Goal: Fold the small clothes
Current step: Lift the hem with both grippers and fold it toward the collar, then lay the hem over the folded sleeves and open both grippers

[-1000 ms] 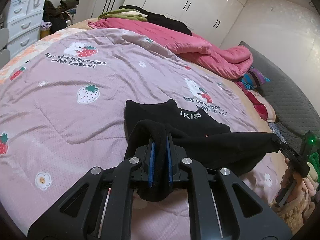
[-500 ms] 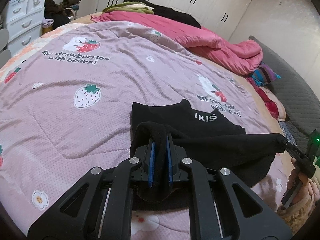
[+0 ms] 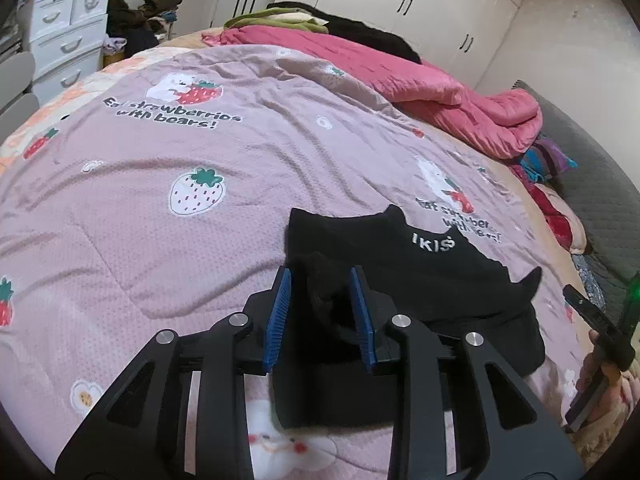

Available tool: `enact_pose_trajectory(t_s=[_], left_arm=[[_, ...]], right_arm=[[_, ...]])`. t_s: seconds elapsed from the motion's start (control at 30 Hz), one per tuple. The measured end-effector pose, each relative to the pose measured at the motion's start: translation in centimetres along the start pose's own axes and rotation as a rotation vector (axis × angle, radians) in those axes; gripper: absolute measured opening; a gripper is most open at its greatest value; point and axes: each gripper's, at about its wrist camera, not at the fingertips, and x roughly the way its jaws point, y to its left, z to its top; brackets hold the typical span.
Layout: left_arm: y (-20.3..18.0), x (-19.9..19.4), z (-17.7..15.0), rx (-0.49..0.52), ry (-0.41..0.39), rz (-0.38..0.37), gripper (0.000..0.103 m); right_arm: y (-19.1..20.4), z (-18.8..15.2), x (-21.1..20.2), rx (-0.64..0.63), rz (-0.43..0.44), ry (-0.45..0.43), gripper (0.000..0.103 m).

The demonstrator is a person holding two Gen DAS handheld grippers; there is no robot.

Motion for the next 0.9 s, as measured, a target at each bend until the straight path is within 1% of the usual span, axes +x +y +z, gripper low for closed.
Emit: enact_pose_trajectory(t_s=[0.03, 0.1, 0.17, 0.23, 0.27, 0.33, 0.4, 0.47, 0.53, 0.77, 0.9], left_arm=[[-0.3, -0.4, -0.4, 0.016, -0.002, -0.005, 0.022], [-0.7, -0.6, -1.1, 0.035, 0.006, -0.015, 0.022], [-1.4, -0.6, -2.1, 0.074, 0.029, -0.023, 0.022], [-2.0, 0.0, -3.1, 0.113, 0.063, -0.015, 0.018], [-2.4, 0.6, -3.6, 0.135, 0.084, -0.013, 0.017], [-3.2, 2.0, -4.4, 0.178, 0.118, 0.001, 0.016], [-3.6, 3.2, -4.8, 0.201, 0.142, 0.006, 0.016], [-4.0, 4.6, -4.8, 0.222, 0.157, 0.022, 0.016], [-4.3, 5.5, -4.5, 0.236, 0.154, 0.034, 0.016], [-4.0, 8.4, -1.6, 0.221, 0.139, 0.042, 0.016], [-3.1, 9.7, 0.4, 0.187, 0.135, 0.052, 0.018]], right_arm=[[0.1, -0.2, 0.0, -0.010, 0.001, 0.002, 0.056], [0.7, -0.8, 0.1, -0.042, 0.004, 0.024, 0.050], [1.1, -1.7, 0.3, -0.080, 0.013, 0.055, 0.031], [1.6, -2.6, 1.0, -0.120, 0.008, 0.089, 0.025], [2.0, -3.1, 1.7, -0.148, -0.010, 0.112, 0.022], [2.5, -4.0, 3.2, -0.185, -0.042, 0.158, 0.022], [2.8, -4.6, 4.5, -0.199, -0.048, 0.187, 0.022], [3.1, -4.8, 6.1, -0.208, -0.063, 0.212, 0.022], [3.2, -4.7, 7.2, -0.203, -0.064, 0.221, 0.022], [2.7, -2.3, 10.2, -0.141, -0.051, 0.225, 0.022], [2.6, -0.8, 12.0, -0.119, -0.059, 0.225, 0.022]])
